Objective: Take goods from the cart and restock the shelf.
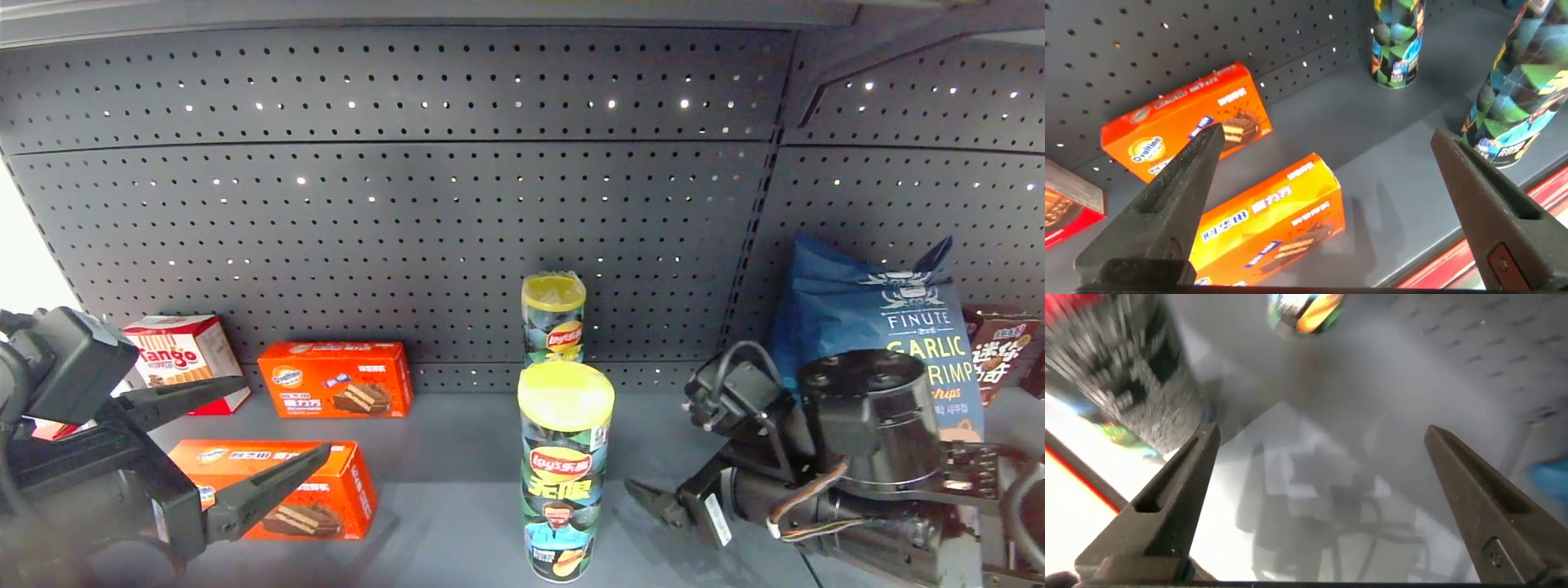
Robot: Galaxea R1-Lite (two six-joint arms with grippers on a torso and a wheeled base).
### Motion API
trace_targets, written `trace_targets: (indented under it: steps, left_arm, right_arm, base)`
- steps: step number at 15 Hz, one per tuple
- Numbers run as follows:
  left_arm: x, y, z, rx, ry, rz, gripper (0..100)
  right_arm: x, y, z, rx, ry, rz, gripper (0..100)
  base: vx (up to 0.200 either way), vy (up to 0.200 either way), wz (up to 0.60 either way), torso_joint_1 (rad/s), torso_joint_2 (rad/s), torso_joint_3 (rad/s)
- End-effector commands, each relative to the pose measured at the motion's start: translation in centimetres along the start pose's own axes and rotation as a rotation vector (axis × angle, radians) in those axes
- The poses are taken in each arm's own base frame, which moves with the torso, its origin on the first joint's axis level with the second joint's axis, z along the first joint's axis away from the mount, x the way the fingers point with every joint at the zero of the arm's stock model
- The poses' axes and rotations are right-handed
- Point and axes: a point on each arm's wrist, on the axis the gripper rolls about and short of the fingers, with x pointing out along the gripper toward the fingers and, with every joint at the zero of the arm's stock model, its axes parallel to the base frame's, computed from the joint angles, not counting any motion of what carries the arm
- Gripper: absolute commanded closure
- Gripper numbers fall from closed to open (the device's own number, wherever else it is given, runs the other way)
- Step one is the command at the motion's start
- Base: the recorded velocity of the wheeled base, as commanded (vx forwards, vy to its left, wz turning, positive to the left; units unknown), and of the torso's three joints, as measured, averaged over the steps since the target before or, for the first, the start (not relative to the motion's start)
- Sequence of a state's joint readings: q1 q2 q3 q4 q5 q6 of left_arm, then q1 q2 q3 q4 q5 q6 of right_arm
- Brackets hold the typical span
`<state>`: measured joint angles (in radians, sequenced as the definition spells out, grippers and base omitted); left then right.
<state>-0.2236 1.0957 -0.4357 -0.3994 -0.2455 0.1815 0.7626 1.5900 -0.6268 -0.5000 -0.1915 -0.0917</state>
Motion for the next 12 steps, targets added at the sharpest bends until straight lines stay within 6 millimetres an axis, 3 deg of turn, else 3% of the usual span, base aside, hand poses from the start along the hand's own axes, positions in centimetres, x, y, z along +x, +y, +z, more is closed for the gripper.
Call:
trace_targets:
  steps: [1, 4, 6, 9, 10, 11, 12]
  left_arm:
    - [-1.5, 0.0, 0.1, -0.005, -0.042, 0.032, 0]
    - [-3.9, -0.3, -1.3, -0.013, -0.071, 0.094, 0]
    - [-5.8, -0.8, -2.7, -0.015, -0.094, 0.147, 0]
    - [-7.9, -1.9, -5.7, -0.021, -0.106, 0.233, 0]
    - [-8.4, -2.3, -6.7, -0.024, -0.100, 0.264, 0]
    - [-8.4, -2.3, -6.7, -0.024, -0.100, 0.264, 0]
    - [-9.4, -3.0, -8.4, -0.031, -0.087, 0.324, 0]
  right_arm:
    - [-5.0, -2.7, 1.5, 0.063, -0.157, -0.105, 0]
    - [-9.9, -6.3, 0.1, 0.155, -0.239, -0.301, 0]
    - [-13.3, -8.0, -2.2, 0.209, -0.269, -0.467, 0]
    - [-17.2, -7.6, -5.7, 0.248, -0.320, -0.631, 0]
    - [-17.9, -7.1, -7.0, 0.255, -0.316, -0.665, 0]
    - [-17.9, -7.1, -7.0, 0.255, -0.316, -0.665, 0]
    - [-18.5, -5.9, -10.4, 0.269, -0.276, -0.723, 0]
  base:
    - [0.000, 0.000, 0.00, 0.000, 0.00, 0.000]
    - [0.000, 0.000, 0.00, 0.000, 0.00, 0.000]
    - [0.000, 0.000, 0.00, 0.000, 0.00, 0.000]
    - [0.000, 0.000, 0.00, 0.000, 0.00, 0.000]
    - [0.000, 0.000, 0.00, 0.000, 0.00, 0.000]
    - [0.000, 0.000, 0.00, 0.000, 0.00, 0.000]
    - [0.000, 0.000, 0.00, 0.000, 0.00, 0.000]
